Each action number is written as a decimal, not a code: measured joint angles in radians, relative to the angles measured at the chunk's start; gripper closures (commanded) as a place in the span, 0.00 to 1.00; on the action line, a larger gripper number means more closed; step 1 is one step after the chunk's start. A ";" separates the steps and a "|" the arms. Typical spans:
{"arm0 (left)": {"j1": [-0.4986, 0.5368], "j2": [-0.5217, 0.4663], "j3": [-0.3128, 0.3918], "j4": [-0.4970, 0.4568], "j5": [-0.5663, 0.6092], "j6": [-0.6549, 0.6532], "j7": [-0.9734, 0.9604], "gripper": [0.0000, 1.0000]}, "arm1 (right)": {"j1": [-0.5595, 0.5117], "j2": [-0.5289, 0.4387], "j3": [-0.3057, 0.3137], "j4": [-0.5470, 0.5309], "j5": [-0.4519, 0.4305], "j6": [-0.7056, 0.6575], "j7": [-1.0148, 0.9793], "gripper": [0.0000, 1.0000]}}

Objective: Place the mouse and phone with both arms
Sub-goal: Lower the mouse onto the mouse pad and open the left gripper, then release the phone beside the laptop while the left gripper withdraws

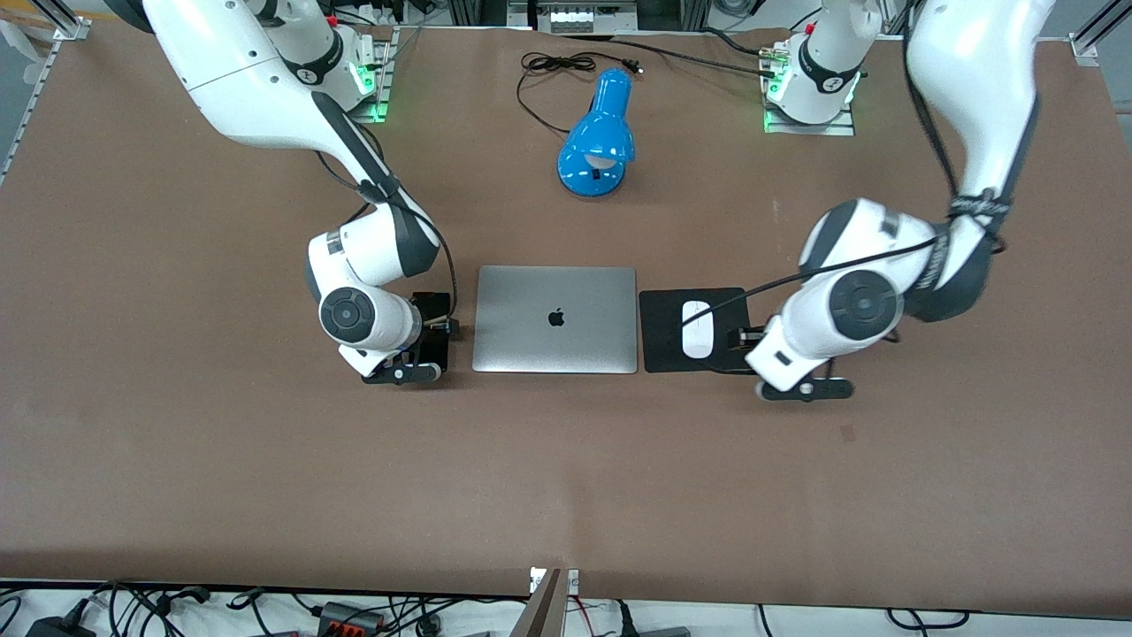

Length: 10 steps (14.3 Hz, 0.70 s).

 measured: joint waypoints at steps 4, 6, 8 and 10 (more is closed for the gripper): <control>0.072 -0.144 -0.002 0.013 0.000 -0.096 0.019 0.00 | -0.007 -0.072 -0.017 0.059 0.000 -0.049 0.000 0.00; 0.108 -0.215 -0.002 0.017 -0.010 -0.124 0.020 0.00 | -0.023 -0.141 -0.028 0.093 -0.001 -0.120 0.000 0.00; 0.149 -0.281 -0.002 0.018 -0.024 -0.150 0.033 0.00 | -0.058 -0.204 -0.034 0.151 -0.001 -0.214 -0.002 0.00; 0.175 -0.316 -0.002 0.017 -0.032 -0.184 0.103 0.00 | -0.111 -0.243 -0.036 0.233 -0.001 -0.339 -0.006 0.00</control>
